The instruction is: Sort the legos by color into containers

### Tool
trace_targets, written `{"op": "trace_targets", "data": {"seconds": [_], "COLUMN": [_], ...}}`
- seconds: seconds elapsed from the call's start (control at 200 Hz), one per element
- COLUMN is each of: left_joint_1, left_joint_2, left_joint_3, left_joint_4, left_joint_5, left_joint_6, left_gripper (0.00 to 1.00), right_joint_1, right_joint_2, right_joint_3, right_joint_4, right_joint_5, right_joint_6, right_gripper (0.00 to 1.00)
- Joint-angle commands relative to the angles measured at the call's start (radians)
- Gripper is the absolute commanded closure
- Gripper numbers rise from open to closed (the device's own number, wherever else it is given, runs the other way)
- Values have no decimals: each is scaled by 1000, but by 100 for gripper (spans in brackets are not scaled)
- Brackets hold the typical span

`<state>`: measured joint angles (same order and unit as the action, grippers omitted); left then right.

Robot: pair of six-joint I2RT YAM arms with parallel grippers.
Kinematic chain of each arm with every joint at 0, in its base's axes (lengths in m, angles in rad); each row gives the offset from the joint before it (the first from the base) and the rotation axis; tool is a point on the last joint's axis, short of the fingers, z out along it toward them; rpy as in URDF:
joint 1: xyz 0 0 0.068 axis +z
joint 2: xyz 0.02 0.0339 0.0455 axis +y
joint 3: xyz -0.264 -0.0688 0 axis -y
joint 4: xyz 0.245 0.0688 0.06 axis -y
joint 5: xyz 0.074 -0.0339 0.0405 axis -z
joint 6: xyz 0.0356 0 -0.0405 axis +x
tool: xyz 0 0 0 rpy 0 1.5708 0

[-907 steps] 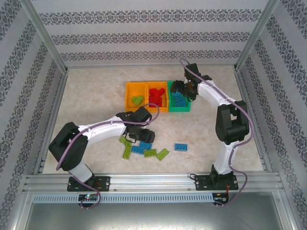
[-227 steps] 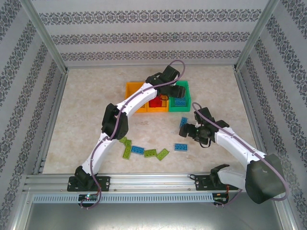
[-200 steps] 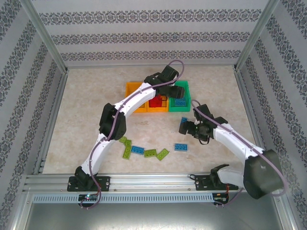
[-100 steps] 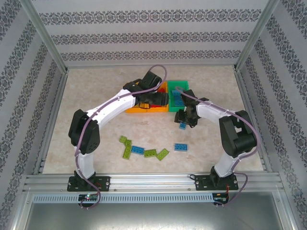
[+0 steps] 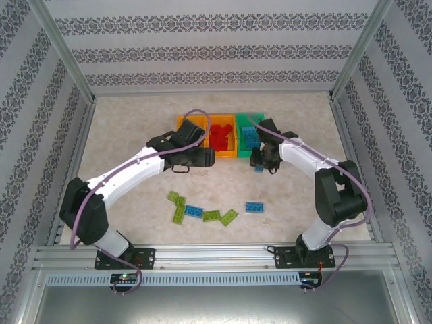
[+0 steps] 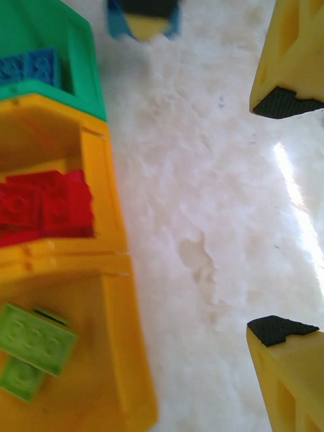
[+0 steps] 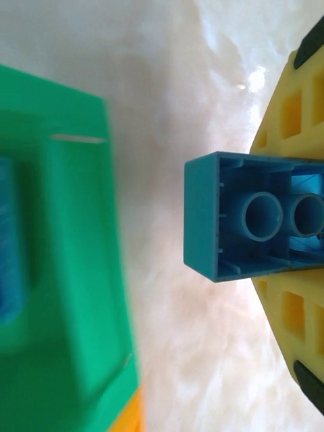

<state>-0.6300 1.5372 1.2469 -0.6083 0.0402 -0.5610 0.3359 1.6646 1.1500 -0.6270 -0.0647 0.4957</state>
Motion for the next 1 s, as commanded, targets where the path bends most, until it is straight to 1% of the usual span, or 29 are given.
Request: {"op": "trace_targets", "data": {"seconds": [0.0, 0.13, 0.28, 0.41, 0.5, 0.629, 0.724, 0.799, 0.889, 0.994], "left_joint_1": [10, 9, 12, 18, 36, 73, 94, 102, 111, 131], "left_joint_2": [-72, -135, -184, -202, -193, -190, -197, -196, -171, -141], "left_joint_3": [-91, -187, -256, -300, -332, -389, -429, -439, -428, -431], "left_joint_4": [-47, -85, -111, -128, -140, -120, -93, -72, -85, -58], "left_joint_5": [-44, -90, -113, -119, -99, -42, -28, -30, -45, -18], "left_joint_6": [-82, -148, -211, -247, -287, -351, -382, -356, -336, -326], "left_gripper": [21, 20, 18, 16, 15, 14, 13, 13, 14, 16], "right_joint_1": [-20, -42, -58, -66, -73, -78, -77, -76, -75, -74], "right_joint_2": [3, 105, 230, 308, 349, 351, 332, 311, 286, 262], "right_joint_3": [111, 227, 344, 420, 461, 464, 448, 428, 404, 386], "right_joint_4": [-24, -27, -19, -20, -35, -29, -17, -4, 14, 21], "right_joint_5": [31, 31, 16, 24, 30, 26, 12, -2, -14, -31], "right_joint_6": [-50, -91, -110, -127, -138, -138, -135, -131, -122, -118], "right_gripper": [71, 69, 64, 57, 51, 44, 40, 37, 34, 31]}}
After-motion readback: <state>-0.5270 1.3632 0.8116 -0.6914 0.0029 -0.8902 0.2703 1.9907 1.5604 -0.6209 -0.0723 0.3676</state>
